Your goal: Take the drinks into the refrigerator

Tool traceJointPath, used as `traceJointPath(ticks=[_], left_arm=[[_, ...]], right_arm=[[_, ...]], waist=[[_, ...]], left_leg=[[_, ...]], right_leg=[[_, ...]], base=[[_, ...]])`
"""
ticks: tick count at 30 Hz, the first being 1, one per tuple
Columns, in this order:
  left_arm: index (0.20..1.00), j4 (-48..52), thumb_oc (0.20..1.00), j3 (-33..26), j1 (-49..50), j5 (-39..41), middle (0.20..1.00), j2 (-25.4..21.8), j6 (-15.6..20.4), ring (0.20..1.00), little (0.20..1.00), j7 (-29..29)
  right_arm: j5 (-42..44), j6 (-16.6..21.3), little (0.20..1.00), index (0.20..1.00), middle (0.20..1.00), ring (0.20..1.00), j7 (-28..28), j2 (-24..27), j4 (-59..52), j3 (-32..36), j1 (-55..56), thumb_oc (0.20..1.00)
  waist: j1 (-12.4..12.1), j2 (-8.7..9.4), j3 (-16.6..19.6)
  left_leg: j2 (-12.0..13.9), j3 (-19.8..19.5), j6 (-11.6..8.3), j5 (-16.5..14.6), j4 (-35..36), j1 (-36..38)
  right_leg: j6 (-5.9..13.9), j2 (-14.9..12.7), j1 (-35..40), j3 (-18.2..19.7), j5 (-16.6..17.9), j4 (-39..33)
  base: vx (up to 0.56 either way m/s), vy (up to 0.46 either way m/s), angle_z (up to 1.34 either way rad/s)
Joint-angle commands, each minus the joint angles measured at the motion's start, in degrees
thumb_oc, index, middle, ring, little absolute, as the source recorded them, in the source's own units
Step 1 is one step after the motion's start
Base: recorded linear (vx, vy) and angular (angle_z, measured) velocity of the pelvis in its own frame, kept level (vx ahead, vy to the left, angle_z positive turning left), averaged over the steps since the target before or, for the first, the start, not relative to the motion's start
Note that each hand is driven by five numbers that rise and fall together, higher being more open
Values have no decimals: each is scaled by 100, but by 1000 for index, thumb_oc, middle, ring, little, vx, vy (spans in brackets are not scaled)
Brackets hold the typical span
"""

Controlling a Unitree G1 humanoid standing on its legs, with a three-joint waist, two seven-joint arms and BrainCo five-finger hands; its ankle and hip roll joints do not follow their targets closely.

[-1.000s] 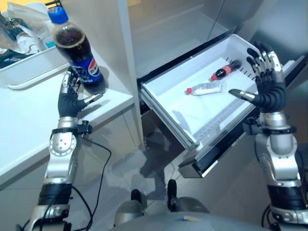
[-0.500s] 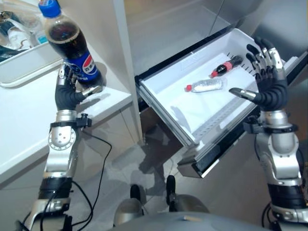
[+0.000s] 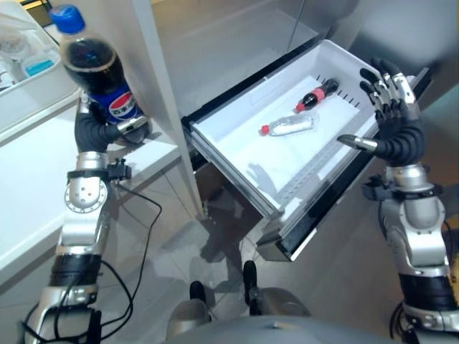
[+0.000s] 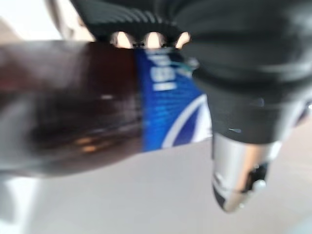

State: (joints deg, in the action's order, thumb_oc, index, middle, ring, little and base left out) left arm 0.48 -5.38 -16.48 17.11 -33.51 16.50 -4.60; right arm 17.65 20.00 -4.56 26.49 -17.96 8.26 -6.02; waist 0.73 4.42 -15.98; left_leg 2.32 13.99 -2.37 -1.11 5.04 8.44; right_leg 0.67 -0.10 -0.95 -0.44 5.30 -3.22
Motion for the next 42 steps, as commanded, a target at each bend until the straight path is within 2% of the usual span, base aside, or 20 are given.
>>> traceJointPath(ticks=[1, 13, 14, 15, 22, 33, 42], left_arm=[[1000, -52, 1000, 330, -631, 151, 1000, -276, 151, 1000, 1000, 168], [1000, -565, 1000, 892, -1514, 255, 1000, -230, -44, 1000, 1000, 121], [649, -584, 649, 925, -1537, 243, 649, -213, -54, 649, 649, 119], [200, -599, 200, 944, -1549, 228, 200, -191, -57, 200, 200, 115], [200, -631, 200, 993, -1462, 116, 200, -110, -122, 200, 200, 151], [200, -465, 200, 763, -1031, 130, 200, -11, -104, 200, 200, 205], [200, 138, 200, 392, -251, 952, 200, 283, -50, 200, 200, 501]], right_arm=[[246, 221, 1000, 1000, 1000, 1000, -24, 61, -517, 111, -218, 1000], [214, 195, 1000, 1000, 1000, 1000, 25, -17, -501, 20, -338, 1000], [218, 191, 1000, 1000, 1000, 1000, 22, -18, -508, 21, -350, 1000], [220, 188, 1000, 1000, 1000, 1000, 25, -19, -512, 26, -353, 1000], [206, 182, 1000, 1000, 1000, 1000, 21, -36, -538, 71, -347, 1000], [159, 173, 1000, 1000, 1000, 1000, -44, -119, -568, 64, -208, 1000], [142, 0, 1000, 1000, 1000, 1000, -128, -50, -101, 24, 0, 1000]], waist=[[91, -149, 322], [152, -228, 359], [155, -226, 356], [157, -225, 356], [165, -226, 354], [151, -210, 378], [76, -199, 479]], left_leg=[[-8, -276, 155, -487, -153, 187], [-25, -321, 162, -483, -64, 283], [-23, -326, 162, -483, -64, 284], [-23, -329, 161, -483, -65, 287], [-22, -353, 170, -488, -58, 284], [-21, -361, 170, -503, -39, 296], [-27, -385, 156, -531, -16, 396]], right_leg=[[551, -174, -19, -181, -642, 966], [563, -160, 43, -234, -681, 963], [563, -159, 47, -235, -683, 963], [562, -159, 48, -238, -681, 964], [559, -139, 40, -248, -699, 985], [552, -133, 61, -239, -702, 964], [538, -149, 205, -273, -699, 904]], base=[[0, 0, 0], [6, 0, 1], [0, 0, 0], [0, 0, 0], [5, 1, 0], [0, 0, 0], [0, 0, 0]])
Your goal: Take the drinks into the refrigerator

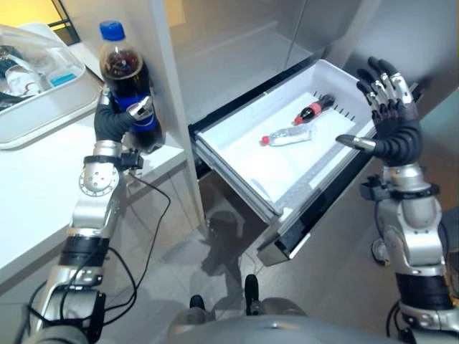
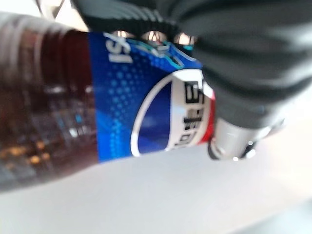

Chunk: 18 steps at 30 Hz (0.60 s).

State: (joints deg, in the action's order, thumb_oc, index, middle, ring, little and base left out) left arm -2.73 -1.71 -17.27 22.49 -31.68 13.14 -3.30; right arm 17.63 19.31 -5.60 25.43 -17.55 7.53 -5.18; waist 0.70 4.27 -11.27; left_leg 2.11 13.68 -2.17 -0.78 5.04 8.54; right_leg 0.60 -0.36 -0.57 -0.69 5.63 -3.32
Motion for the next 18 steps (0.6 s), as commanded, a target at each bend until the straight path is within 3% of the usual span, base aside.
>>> traceJointPath(ticks=[1, 10, 18], left_arm=[[200, 568, 200, -29, -66, 511, 200, 125, 285, 200, 200, 417], [200, 1555, 200, -320, 894, 1614, 200, 383, 244, 200, 200, 992], [200, 2025, 200, -340, 1244, 2097, 200, 561, 204, 200, 200, 1159]], right_arm=[[152, 12, 1000, 1000, 1000, 1000, -45, 86, -24, 79, -58, 1000], [246, -271, 1000, 1000, 1000, 1000, -352, 508, 522, 113, 202, 1000], [178, -358, 1000, 1000, 1000, 1000, -513, 606, 654, 9, 215, 1000]], waist=[[63, -179, 21], [-82, -142, 149], [-189, -127, 125]], left_leg=[[-8, -358, 133, -565, -15, 394], [-22, -434, 125, -560, -14, 444], [-54, -523, 154, -541, -14, 408]], right_leg=[[545, -126, 183, -257, -730, 908], [539, -177, 348, -348, -703, 818], [538, -237, 350, -442, -668, 847]], base=[[0, 0, 0], [-1, -4, 3], [-20, -1, 5]])
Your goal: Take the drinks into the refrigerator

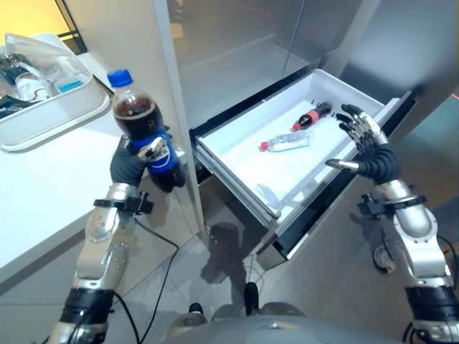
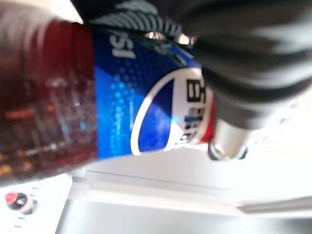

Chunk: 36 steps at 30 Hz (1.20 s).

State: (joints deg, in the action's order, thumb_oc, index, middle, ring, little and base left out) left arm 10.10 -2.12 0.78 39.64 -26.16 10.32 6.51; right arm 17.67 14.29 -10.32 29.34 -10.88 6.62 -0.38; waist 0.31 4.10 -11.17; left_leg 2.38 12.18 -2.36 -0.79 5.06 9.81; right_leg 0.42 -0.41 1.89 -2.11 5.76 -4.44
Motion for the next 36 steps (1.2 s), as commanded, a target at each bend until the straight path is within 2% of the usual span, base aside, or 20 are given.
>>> traceJointPath(ticks=[1, 7, 8, 14, 26, 30, 36], left_arm=[[200, 810, 200, -297, -531, 392, 200, 24, 481, 200, 200, 191], [200, 979, 200, -262, -474, 332, 200, -82, 415, 200, 200, 313], [200, 1049, 200, -201, -446, 330, 200, -156, 394, 200, 200, 380], [200, 1106, 200, -126, -445, 311, 200, -287, 422, 200, 200, 467], [200, 1136, 200, 188, -557, 445, 200, -291, 370, 200, 200, 659], [200, 1105, 200, 487, -770, 454, 200, -438, 335, 200, 200, 775], [200, 860, 200, 1094, -1342, 521, 200, -734, 320, 200, 200, 863]], right_arm=[[155, 126, 1000, 1000, 1000, 1000, -65, 228, 9, 82, -268, 1000], [338, -1, 1000, 1000, 1000, 1000, -320, 382, 224, -171, -403, 1000], [638, -136, 1000, 1000, 1000, 1000, -588, 585, 228, -393, -459, 1000], [1216, -264, 1000, 1000, 1000, 1000, -918, 764, 205, -645, -602, 1000], [1363, -564, 1000, 1000, 1000, 1000, -1377, 1013, 214, -1234, -840, 1000], [1537, -740, 1000, 1000, 1000, 1000, -1606, 1264, 208, -1743, -1252, 1000], [1895, -942, 1000, 1000, 1000, 1000, -1752, 1393, 573, -2900, -2512, 1000]], waist=[[-163, -108, 110], [-234, -84, 103], [-269, -62, 107], [-300, -61, 115], [-308, -110, 184], [-306, -126, 204], [-340, -167, 248]], left_leg=[[-87, -386, 178, -540, -17, 277], [-107, -431, 185, -525, -25, 253], [-111, -447, 180, -520, -28, 250], [-114, -446, 170, -510, -33, 269], [-90, -443, 144, -493, -32, 333], [-84, -434, 127, -467, -28, 349], [-79, -411, 102, -429, -27, 373]], right_leg=[[557, -235, 104, -308, -679, 969], [557, -266, 123, -355, -671, 955], [559, -276, 147, -366, -665, 923], [558, -283, 180, -381, -671, 917], [542, -294, 262, -387, -670, 892], [538, -289, 283, -390, -656, 875], [529, -293, 328, -372, -624, 818]], base=[[-15, 8, 6], [-8, 1, 6], [-8, -6, 11], [-5, 0, 6], [0, 0, 0], [0, 0, 0], [0, 0, 0]])
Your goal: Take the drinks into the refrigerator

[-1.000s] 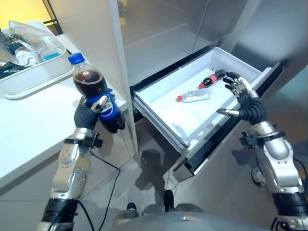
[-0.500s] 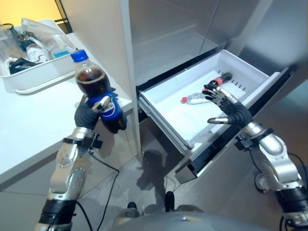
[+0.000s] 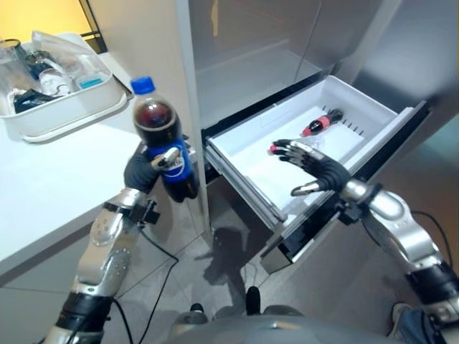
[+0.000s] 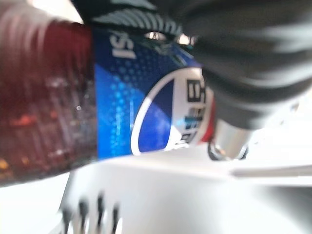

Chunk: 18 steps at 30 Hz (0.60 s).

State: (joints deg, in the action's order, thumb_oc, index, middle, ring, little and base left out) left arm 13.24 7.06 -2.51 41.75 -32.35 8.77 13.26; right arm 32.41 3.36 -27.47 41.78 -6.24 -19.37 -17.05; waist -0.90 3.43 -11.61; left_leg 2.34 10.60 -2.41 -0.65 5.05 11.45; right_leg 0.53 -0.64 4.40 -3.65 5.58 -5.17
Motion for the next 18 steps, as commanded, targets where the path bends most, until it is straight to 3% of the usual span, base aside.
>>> traceJointPath(ticks=[1, 9, 18], left_arm=[[200, 512, 200, 240, -1094, 328, 200, -145, 483, 200, 200, 195], [200, 324, 200, 696, -1641, 264, 200, -265, 499, 200, 200, 281], [200, 406, 200, 1142, -1975, 211, 200, -90, 465, 200, 200, 399]], right_arm=[[441, 168, 1000, 1000, 1000, 1000, -2, 108, 216, -428, -1033, 1000], [443, 150, 1000, 1000, 1000, 1000, 100, -412, 649, -1066, -2113, 1000], [826, -156, 1000, 1000, 1000, 1000, 90, -1121, 1190, -1422, -2149, 1000]], waist=[[-226, -108, 298], [-273, -161, 341], [-295, -143, 362]], left_leg=[[-73, -248, 104, -442, -25, 218], [-75, -230, 94, -420, -17, 242], [-77, -271, 89, -409, -7, 258]], right_leg=[[520, -271, 89, -219, -603, 883], [523, -269, 138, -184, -567, 833], [515, -273, 193, -219, -553, 818]], base=[[0, 0, 0], [0, 0, 0], [0, 0, 0]])
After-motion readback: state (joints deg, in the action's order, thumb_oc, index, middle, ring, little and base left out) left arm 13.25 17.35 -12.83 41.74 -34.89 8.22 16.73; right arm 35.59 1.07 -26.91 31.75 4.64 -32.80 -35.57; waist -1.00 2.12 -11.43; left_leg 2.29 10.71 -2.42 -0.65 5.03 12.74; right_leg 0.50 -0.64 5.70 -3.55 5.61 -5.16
